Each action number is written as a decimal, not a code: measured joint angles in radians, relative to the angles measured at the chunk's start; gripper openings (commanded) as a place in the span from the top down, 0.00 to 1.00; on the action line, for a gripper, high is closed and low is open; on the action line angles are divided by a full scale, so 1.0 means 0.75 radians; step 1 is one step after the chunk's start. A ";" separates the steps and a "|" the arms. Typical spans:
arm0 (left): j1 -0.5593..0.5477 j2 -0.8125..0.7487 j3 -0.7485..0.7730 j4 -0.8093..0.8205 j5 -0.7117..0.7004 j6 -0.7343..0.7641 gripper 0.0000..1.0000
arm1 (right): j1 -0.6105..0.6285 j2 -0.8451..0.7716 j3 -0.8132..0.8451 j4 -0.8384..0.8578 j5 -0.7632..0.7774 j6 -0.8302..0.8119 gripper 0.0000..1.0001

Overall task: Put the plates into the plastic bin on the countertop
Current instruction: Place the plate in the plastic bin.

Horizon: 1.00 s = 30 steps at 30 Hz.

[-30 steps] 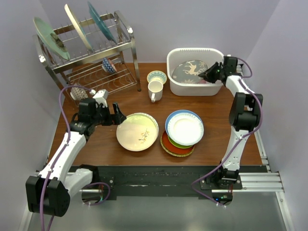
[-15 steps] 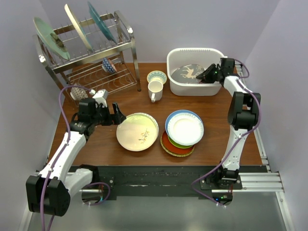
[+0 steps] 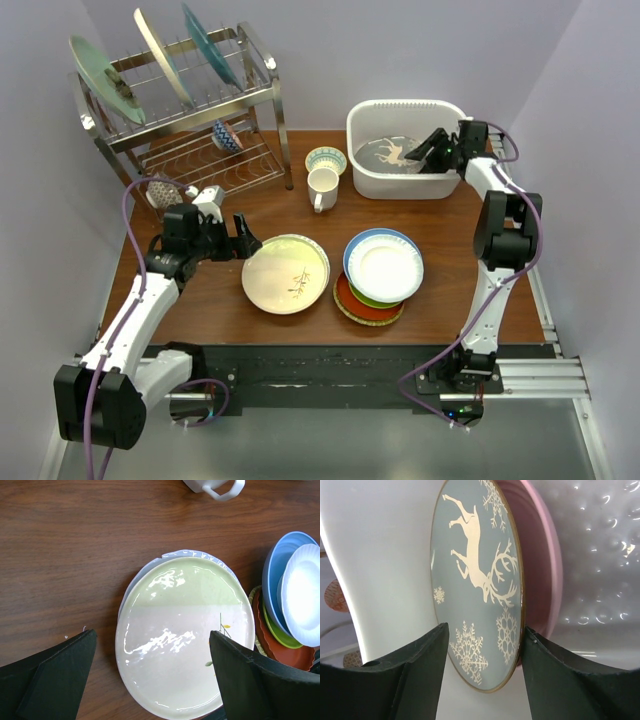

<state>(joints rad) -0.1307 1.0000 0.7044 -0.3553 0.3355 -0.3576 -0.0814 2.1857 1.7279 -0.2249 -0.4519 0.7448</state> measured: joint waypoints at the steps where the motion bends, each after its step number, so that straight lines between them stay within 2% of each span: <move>1: 0.000 0.000 0.000 0.000 0.000 0.000 0.00 | 0.001 -0.004 0.000 -0.007 0.012 -0.009 0.37; 7: 0.006 0.000 0.000 0.000 0.003 0.000 0.00 | 0.001 -0.071 -0.011 -0.062 0.126 -0.079 0.29; 14: 0.009 0.000 -0.001 0.001 0.004 0.000 0.00 | 0.001 -0.393 -0.151 -0.007 0.231 -0.124 0.25; 18: 0.009 0.000 -0.001 0.001 0.004 0.000 0.00 | 0.001 -0.530 -0.180 0.058 0.240 -0.126 0.25; 28: 0.009 0.000 -0.002 0.002 0.004 0.000 0.00 | 0.042 -0.674 -0.287 0.087 0.215 -0.112 0.23; 30: 0.009 0.000 -0.006 0.004 0.005 0.000 0.00 | 0.064 -0.716 -0.311 0.084 0.202 -0.112 0.20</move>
<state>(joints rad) -0.1242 1.0000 0.6998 -0.3527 0.3389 -0.3576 -0.0334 1.6485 1.4948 -0.1616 -0.3000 0.6609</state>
